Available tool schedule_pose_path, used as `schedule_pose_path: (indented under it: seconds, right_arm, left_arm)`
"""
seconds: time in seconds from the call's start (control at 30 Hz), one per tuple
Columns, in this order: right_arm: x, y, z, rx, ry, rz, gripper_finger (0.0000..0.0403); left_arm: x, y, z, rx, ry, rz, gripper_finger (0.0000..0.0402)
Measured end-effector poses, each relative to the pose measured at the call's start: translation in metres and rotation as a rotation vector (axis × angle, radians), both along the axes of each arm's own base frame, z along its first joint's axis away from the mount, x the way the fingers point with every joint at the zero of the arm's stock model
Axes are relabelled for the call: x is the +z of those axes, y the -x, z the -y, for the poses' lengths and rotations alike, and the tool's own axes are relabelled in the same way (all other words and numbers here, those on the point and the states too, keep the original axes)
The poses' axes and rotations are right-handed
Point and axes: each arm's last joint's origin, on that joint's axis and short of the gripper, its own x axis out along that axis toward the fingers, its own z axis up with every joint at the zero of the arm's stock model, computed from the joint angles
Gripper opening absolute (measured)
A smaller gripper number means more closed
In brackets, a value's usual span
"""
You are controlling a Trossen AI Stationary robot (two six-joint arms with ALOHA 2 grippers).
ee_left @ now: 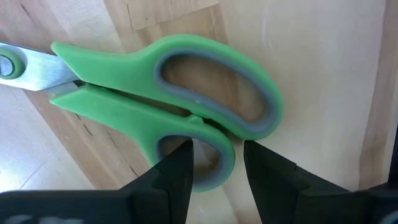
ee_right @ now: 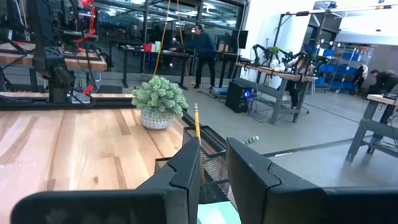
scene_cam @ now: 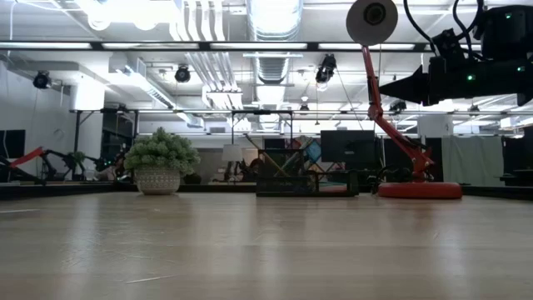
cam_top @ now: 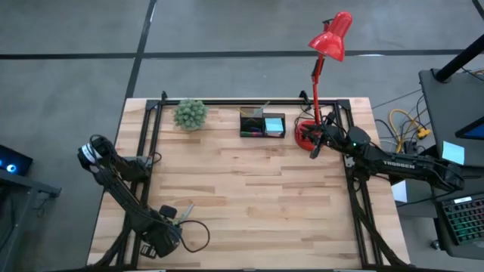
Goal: Pick and place office supplies into organizer
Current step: Put the green scissors into the desk organizer
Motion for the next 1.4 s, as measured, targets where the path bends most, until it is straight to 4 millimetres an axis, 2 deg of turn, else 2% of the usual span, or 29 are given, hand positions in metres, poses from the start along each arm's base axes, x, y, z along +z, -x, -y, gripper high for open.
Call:
schedule_pose_path:
  seconds: [0.2, 0.33, 0.5, 0.83, 1.13, 1.4]
  right_arm:
    - [0.0, 0.0, 0.0, 0.0, -0.001, -0.002, 0.0068]
    - [0.0, 0.0, 0.0, 0.0, -0.001, -0.001, 0.0068]
    - [0.0, 0.0, 0.0, 0.0, -0.001, -0.001, 0.0068]
    - [0.0, 0.0, 0.0, 0.0, -0.001, -0.001, 0.0068]
    - [0.0, 0.0, 0.0, 0.0, -0.001, -0.001, 0.0068]
    - [0.0, 0.0, 0.0, 0.001, -0.008, 0.002, 0.0068]
  left_arm:
    - [-0.02, -0.002, 0.004, -0.013, -0.048, -0.024, 0.013]
    - [-0.025, -0.006, 0.009, -0.013, -0.069, -0.041, 0.013]
    - [-0.019, -0.013, 0.015, -0.003, -0.059, -0.012, 0.013]
    - [-0.002, -0.031, 0.026, 0.143, -0.002, 0.032, 0.013]
    - [0.0, -0.046, 0.022, 0.432, 0.016, 0.02, 0.013]
    - [-0.003, -0.05, 0.02, 0.579, 0.0, 0.005, 0.013]
